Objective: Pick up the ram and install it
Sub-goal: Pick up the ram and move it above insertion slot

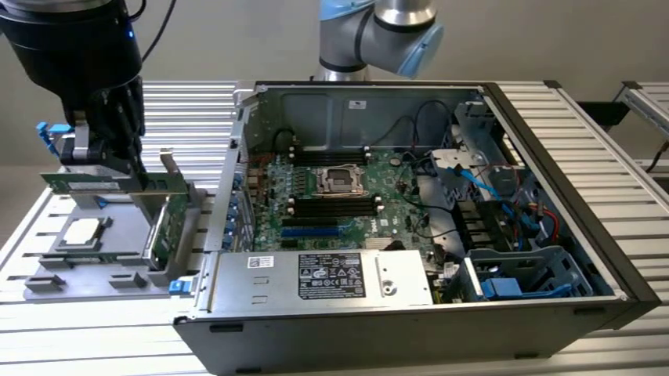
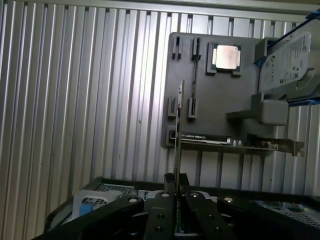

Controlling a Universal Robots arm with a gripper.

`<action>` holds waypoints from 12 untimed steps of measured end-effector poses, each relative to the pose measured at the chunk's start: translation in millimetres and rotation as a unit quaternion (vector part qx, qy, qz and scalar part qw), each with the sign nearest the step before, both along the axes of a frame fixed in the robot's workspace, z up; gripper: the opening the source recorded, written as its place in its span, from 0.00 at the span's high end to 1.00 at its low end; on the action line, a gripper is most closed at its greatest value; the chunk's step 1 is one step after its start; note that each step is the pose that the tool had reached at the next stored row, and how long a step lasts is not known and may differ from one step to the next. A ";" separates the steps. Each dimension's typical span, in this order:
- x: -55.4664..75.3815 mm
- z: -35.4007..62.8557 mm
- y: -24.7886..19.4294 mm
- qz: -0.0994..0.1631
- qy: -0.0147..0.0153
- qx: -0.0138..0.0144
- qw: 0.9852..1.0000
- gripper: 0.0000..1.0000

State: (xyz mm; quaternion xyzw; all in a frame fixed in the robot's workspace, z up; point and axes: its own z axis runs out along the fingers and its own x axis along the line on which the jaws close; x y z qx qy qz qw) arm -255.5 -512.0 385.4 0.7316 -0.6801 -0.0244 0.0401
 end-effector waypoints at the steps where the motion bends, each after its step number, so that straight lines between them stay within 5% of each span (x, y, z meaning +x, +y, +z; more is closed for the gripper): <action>1: 4.5 0.7 0.2 0.000 0.000 0.000 1.000 0.86; 12: 52.1 9.4 2.2 0.000 0.000 0.000 1.000 0.86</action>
